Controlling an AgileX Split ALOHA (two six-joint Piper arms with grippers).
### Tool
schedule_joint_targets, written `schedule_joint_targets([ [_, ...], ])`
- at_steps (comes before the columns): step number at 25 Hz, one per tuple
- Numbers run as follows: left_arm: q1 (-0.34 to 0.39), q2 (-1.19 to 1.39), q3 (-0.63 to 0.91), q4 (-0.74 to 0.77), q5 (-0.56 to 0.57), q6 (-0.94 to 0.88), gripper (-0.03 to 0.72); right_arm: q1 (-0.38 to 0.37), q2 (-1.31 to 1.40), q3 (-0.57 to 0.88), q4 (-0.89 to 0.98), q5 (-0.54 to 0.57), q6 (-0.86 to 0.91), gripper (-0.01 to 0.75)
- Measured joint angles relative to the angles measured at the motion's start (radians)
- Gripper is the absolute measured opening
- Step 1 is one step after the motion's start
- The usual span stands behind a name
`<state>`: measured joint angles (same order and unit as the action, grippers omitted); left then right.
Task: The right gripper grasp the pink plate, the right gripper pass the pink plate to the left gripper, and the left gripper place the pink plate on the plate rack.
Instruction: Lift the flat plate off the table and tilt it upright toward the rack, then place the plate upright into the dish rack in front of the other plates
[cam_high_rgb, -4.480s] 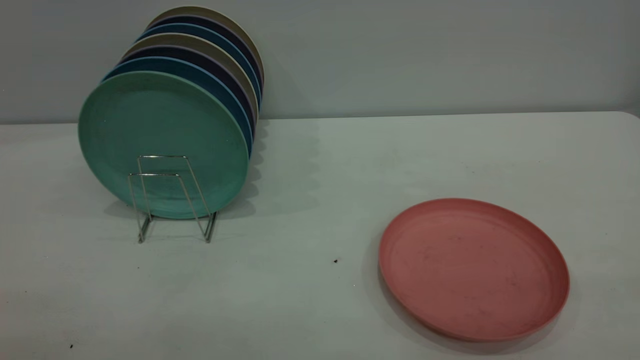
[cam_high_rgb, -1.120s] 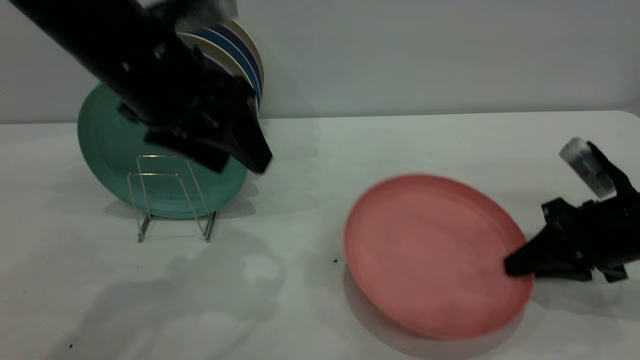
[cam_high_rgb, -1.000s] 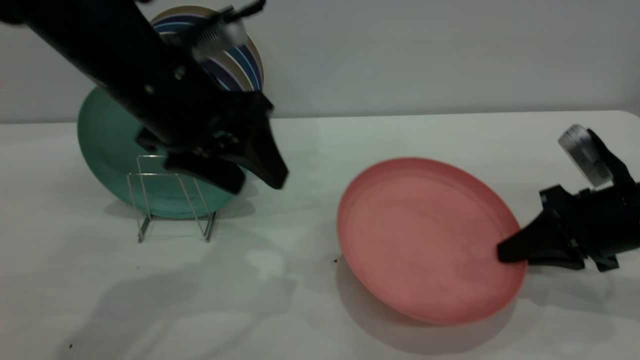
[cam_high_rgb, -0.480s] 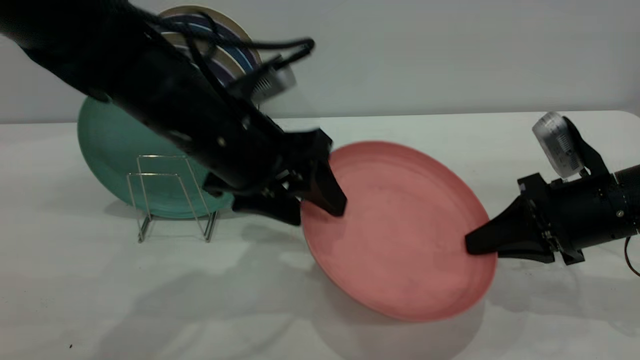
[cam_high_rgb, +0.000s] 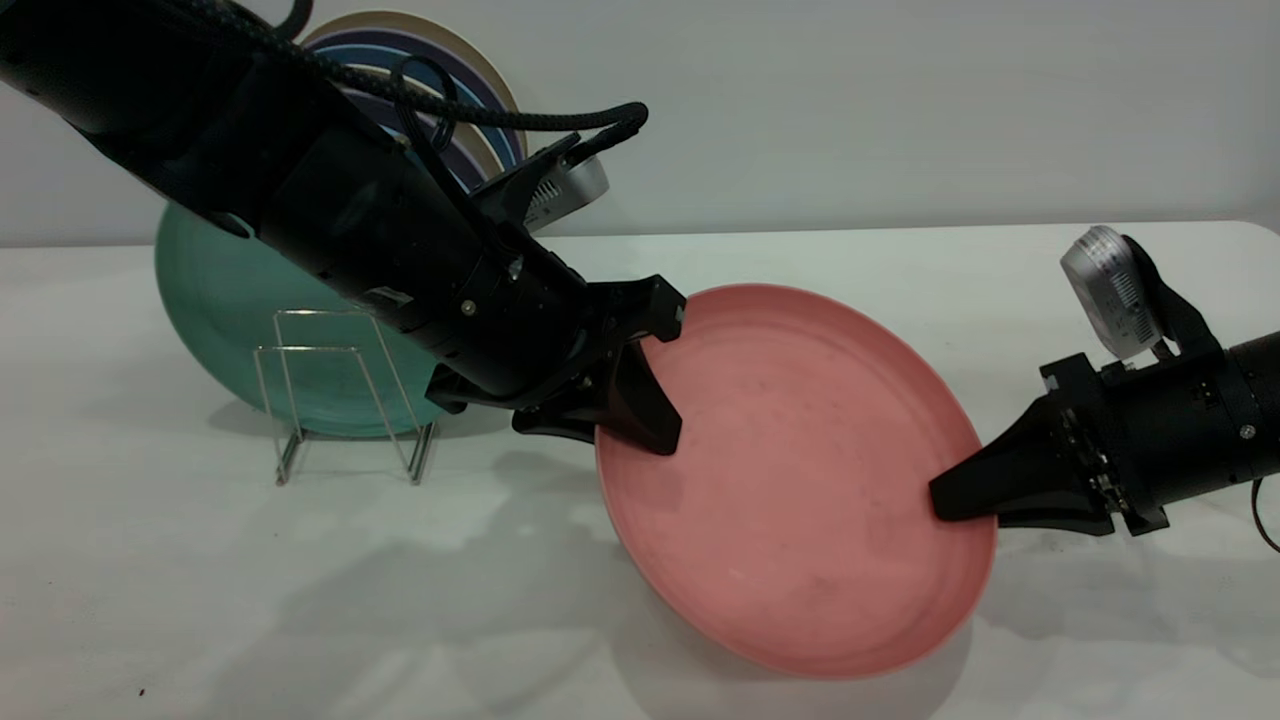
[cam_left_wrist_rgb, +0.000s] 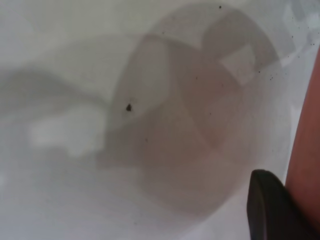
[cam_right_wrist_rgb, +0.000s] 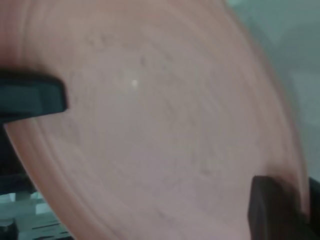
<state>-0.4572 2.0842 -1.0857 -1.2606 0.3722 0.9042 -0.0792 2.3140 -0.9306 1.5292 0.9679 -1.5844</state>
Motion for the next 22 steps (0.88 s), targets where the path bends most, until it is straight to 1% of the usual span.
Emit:
schedule_joint_targets([
  [3,0.000,0.000,-0.001,0.000,0.000,0.015,0.079,0.000,0.000,0.000,0.000,0.030,0.019,0.259],
  [5,0.003,-0.001,-0.001,0.000,0.000,0.032,0.079,-0.004,-0.001,0.000,0.005,0.059,0.044,0.400],
  [8,0.008,-0.016,-0.003,0.017,0.007,0.074,0.079,-0.038,-0.025,0.001,0.027,0.122,0.064,0.578],
  [9,0.014,-0.028,-0.003,0.043,0.009,0.088,0.079,-0.055,-0.047,0.001,0.046,0.136,0.069,0.621],
  [10,0.022,-0.041,-0.003,0.077,0.017,0.099,0.079,-0.075,-0.077,0.001,0.060,0.145,0.079,0.647],
  [12,0.046,-0.075,-0.003,0.143,0.025,0.112,0.079,-0.108,-0.152,0.001,0.063,0.149,0.107,0.675],
  [14,0.082,-0.123,-0.003,0.206,0.034,0.119,0.079,-0.118,-0.243,0.001,0.053,0.155,0.126,0.672],
  [16,0.123,-0.174,-0.003,0.281,0.049,0.122,0.079,-0.120,-0.355,0.001,0.037,0.162,0.151,0.653],
  [18,0.170,-0.239,-0.003,0.378,0.091,0.136,0.079,-0.120,-0.464,0.002,0.005,0.172,0.181,0.625],
  [22,0.282,-0.384,-0.002,0.549,0.218,0.177,0.079,-0.120,-0.685,0.008,-0.153,0.190,0.279,0.574],
])
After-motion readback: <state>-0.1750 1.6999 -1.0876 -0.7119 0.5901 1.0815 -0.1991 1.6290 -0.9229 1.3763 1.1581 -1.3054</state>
